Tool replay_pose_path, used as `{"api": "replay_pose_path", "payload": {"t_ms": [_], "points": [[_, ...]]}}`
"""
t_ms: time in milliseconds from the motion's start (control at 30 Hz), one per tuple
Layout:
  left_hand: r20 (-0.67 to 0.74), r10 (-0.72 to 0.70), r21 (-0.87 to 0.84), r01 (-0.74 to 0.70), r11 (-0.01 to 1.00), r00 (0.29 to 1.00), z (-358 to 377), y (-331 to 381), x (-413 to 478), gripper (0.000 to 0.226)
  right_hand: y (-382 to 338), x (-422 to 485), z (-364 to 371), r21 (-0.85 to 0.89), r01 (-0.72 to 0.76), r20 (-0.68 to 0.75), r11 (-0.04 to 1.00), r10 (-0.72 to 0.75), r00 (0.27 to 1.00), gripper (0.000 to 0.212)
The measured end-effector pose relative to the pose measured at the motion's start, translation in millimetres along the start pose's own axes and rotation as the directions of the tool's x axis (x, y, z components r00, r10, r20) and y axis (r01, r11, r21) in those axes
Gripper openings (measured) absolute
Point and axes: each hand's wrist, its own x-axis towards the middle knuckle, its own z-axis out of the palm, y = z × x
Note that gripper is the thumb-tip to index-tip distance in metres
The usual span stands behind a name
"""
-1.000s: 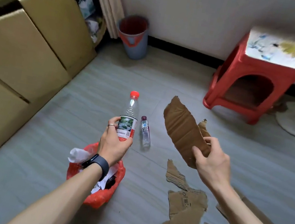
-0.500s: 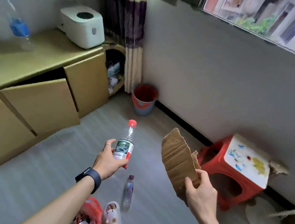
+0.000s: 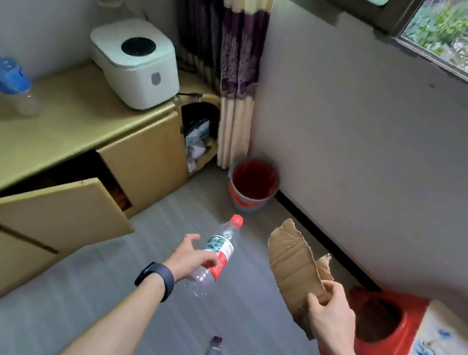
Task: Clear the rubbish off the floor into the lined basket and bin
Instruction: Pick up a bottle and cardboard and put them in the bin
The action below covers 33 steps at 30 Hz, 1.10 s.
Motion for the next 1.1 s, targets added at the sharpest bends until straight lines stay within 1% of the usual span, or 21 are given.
{"api": "replay_pose_path", "payload": {"t_ms": [67,100,133,233,300,333,400,500,600,667,733,767,833,900,967,1033,1100], "points": [[0.084,-0.053,-0.083,0.06,0.995,0.995,4,26,17,0.109,-15,36,-1,-0.003,-0.014,0.016,1.0,0.014,1.0,0.029],[0.107,-0.068,-0.115,0.08,0.99,0.992,7,48,33,0.111,-25,63,0,-0.016,-0.021,0.018,1.0,0.021,1.0,0.029],[0.112,-0.076,-0.135,0.091,0.987,0.991,8,54,41,0.112,-29,74,2,-0.03,-0.033,0.038,0.999,0.034,0.999,0.029],[0.059,-0.069,-0.106,0.075,0.991,0.996,20,104,105,0.113,-50,162,17,-0.074,-0.021,0.111,0.997,0.029,0.993,0.034],[0.018,-0.076,-0.042,0.076,0.996,0.997,28,133,146,0.119,-65,218,31,-0.106,-0.017,0.183,0.994,0.036,0.982,0.032],[-0.001,-0.082,-0.006,0.082,0.997,0.997,31,147,169,0.118,-71,244,40,-0.119,-0.012,0.216,0.993,0.038,0.976,0.03],[-0.028,-0.123,0.018,0.124,0.992,0.992,38,170,206,0.107,-82,282,52,-0.171,0.018,0.261,0.985,0.028,0.965,0.029],[-0.103,-0.149,0.097,0.159,0.983,0.983,47,189,259,0.095,-101,332,70,-0.242,0.018,0.295,0.97,0.055,0.954,0.036],[-0.136,-0.2,0.118,0.216,0.969,0.97,58,194,327,0.092,-121,389,105,-0.341,0.062,0.316,0.938,0.052,0.947,0.041],[-0.152,-0.208,0.168,0.233,0.958,0.966,61,190,368,0.079,-129,422,132,-0.366,0.074,0.332,0.928,0.057,0.941,0.042],[-0.208,-0.164,0.283,0.22,0.934,0.964,61,183,408,0.069,-134,454,162,-0.335,0.058,0.348,0.941,0.066,0.935,0.043],[-0.236,-0.116,0.359,0.197,0.912,0.965,61,180,422,0.066,-136,466,177,-0.303,0.038,0.357,0.952,0.077,0.931,0.044],[-0.243,-0.01,0.511,0.137,0.849,0.97,59,171,465,0.063,-136,499,222,-0.261,0.001,0.378,0.965,0.101,0.92,0.044],[-0.201,0.055,0.6,0.079,0.796,0.978,56,159,500,0.063,-136,523,266,-0.238,-0.056,0.409,0.97,0.152,0.9,0.044],[-0.152,0.111,0.672,0.02,0.741,0.982,51,148,537,0.062,-133,550,317,-0.215,-0.161,0.405,0.963,0.238,0.883,0.045],[-0.107,0.15,0.728,-0.026,0.685,0.983,43,139,560,0.063,-131,569,358,-0.215,-0.249,0.401,0.944,0.318,0.859,0.043],[-0.028,0.203,0.778,-0.106,0.619,0.979,34,133,579,0.065,-127,582,393,-0.196,-0.371,0.385,0.908,0.419,0.822,0.044]]}}
